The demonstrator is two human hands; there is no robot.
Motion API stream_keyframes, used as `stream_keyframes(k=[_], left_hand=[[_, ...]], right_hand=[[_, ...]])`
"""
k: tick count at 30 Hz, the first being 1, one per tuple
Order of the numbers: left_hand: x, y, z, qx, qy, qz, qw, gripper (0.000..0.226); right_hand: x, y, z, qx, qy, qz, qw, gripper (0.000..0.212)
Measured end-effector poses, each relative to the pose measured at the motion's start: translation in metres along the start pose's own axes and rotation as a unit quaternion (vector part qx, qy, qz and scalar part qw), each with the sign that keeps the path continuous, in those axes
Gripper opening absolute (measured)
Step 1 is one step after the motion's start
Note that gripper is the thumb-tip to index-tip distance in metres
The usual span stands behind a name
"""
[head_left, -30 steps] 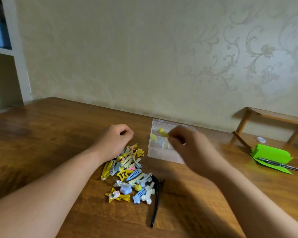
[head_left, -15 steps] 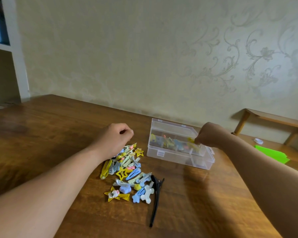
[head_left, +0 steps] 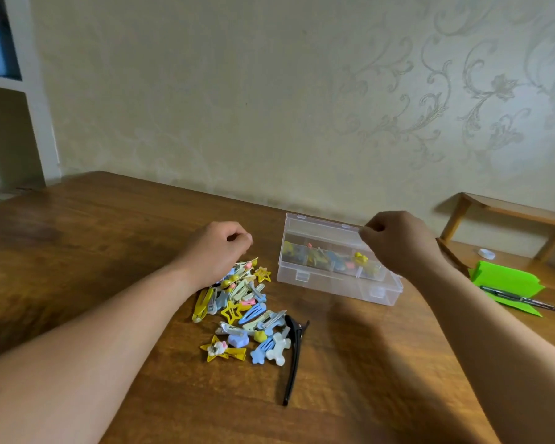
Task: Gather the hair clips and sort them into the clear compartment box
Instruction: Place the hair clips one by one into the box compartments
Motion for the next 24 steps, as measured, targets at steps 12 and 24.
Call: stream_keyframes(k=[12, 24], left_hand=[[-0.003, 0.001, 0.0, 0.0, 0.002, 0.004, 1.0, 0.024], [0.0, -0.002, -0.001, -0.006, -0.003, 0.002, 1.0, 0.021]], right_hand=[[-0.106, -0.053, -0.088, 0.159, 0.223, -0.25, 0.929, 0.017], [-0.115, -0.059, -0.09, 0.095, 0.267, -0.304, 0.909, 0.02]])
Point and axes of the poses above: each hand's wrist, its own x-axis towards the middle knuckle, its own y-axis out of the back of the hand, z = x × y, the point moved 7 cm from there along x, towards the middle knuckle, and after that the axes turned 3 degrees about x, right-handed, at the moved point
